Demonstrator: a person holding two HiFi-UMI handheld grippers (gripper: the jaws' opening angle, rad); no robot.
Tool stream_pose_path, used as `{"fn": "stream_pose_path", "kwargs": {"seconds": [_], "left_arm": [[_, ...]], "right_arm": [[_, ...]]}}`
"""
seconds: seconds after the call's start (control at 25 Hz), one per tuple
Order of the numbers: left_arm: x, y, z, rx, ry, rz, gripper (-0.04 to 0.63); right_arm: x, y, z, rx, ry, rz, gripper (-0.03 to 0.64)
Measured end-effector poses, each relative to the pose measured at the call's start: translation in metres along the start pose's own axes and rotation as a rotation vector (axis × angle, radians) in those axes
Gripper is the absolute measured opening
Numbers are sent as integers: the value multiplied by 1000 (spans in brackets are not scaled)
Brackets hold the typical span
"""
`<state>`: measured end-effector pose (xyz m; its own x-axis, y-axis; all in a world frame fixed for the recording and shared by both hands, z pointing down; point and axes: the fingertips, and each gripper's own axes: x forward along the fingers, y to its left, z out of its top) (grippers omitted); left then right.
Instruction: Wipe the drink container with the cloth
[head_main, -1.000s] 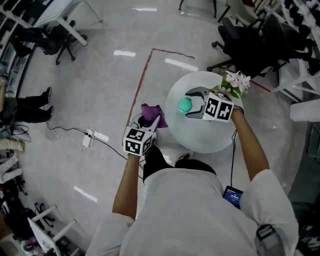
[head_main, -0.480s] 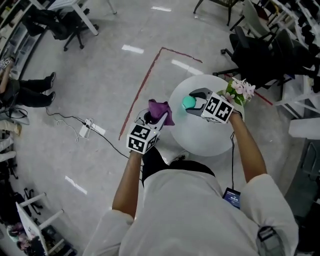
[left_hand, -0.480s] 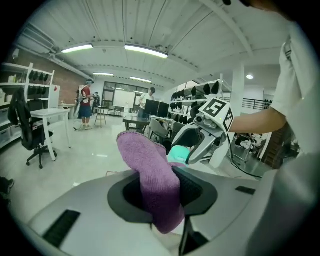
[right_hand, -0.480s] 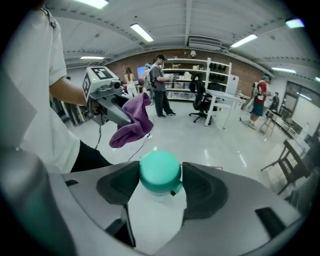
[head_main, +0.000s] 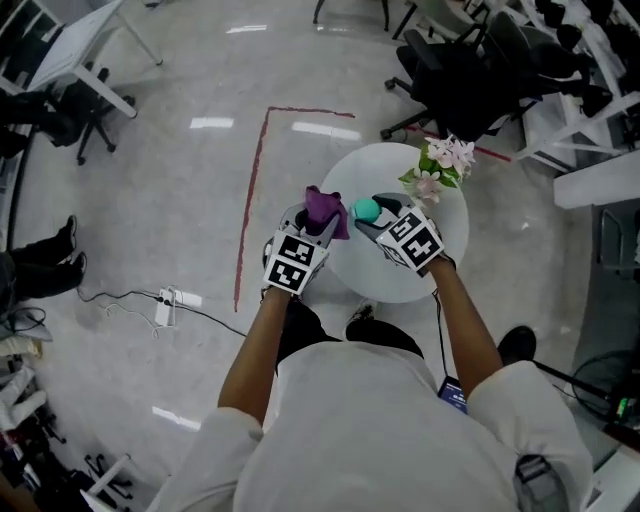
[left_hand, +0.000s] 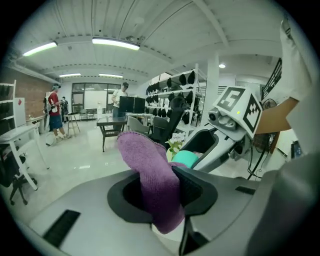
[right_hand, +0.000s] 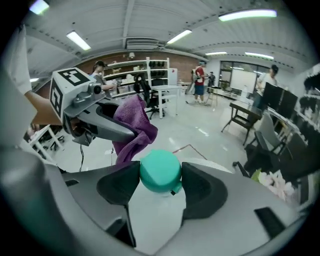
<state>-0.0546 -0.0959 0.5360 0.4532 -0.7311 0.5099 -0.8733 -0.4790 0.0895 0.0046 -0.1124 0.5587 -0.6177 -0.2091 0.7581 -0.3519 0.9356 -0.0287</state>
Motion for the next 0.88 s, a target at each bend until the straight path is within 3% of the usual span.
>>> {"fn": "stream_pose_path", "kwargs": {"seconds": [0.2, 0.36, 0.52, 0.88], "left_arm": [[33, 3, 11, 32, -10, -138, 129], [58, -9, 19, 104, -15, -264, 127], [73, -13, 11, 127, -2, -348, 127], [126, 4, -36, 76, 62, -434, 127]], "right_arm": [[-4, -13, -7, 210, 10, -144, 271], [-8, -19, -9, 299, 23, -222, 271], [-10, -22, -14, 391, 23, -273, 271], [-7, -33, -16, 534, -1, -372, 272]]}}
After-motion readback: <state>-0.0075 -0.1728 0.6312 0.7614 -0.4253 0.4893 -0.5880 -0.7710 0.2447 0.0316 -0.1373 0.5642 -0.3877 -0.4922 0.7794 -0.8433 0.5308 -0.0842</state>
